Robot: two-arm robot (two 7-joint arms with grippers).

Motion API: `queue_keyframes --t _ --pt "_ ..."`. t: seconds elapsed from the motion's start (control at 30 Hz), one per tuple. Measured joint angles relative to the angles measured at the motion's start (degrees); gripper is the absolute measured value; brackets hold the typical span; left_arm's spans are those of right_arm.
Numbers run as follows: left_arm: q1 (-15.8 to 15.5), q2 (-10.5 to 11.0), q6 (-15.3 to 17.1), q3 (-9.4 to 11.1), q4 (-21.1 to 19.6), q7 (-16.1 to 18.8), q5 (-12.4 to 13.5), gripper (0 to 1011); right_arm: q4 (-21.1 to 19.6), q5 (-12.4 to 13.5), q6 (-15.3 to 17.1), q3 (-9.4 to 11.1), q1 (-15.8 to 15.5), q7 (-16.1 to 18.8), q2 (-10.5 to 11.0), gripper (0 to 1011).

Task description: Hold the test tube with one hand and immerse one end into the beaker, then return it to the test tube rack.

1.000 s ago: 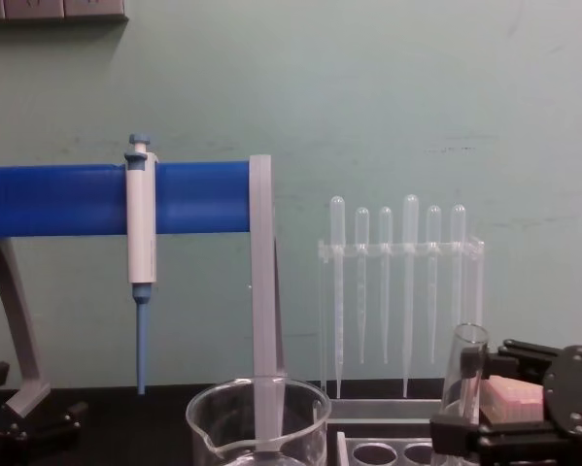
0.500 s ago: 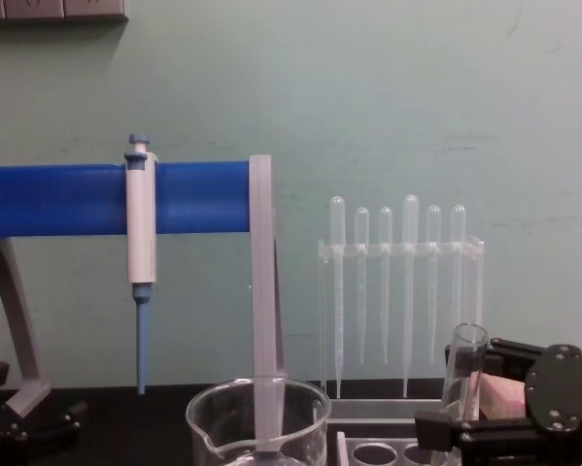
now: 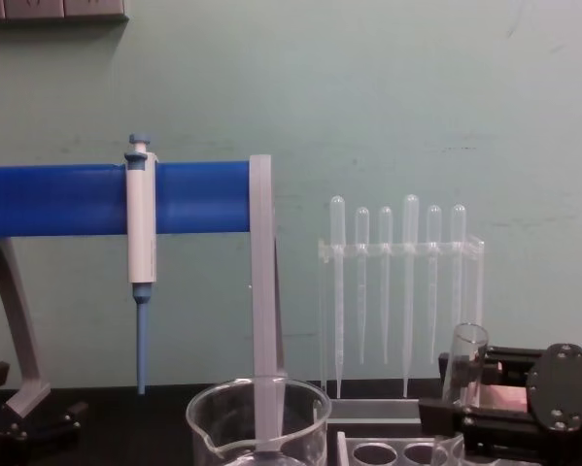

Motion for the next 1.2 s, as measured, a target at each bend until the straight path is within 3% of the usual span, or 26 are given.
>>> queue_keyframes --t 0.47,1.2 --pt "0.0 0.0 0.0 0.0 0.0 0.0 0.0 1000 -0.1 0.1 0.0 0.0 -0.1 0.0 0.1 229" --pt "0.0 0.0 0.0 0.0 0.0 0.0 0.0 1000 -1.3 0.1 0.2 0.7 0.2 0.0 0.8 225"
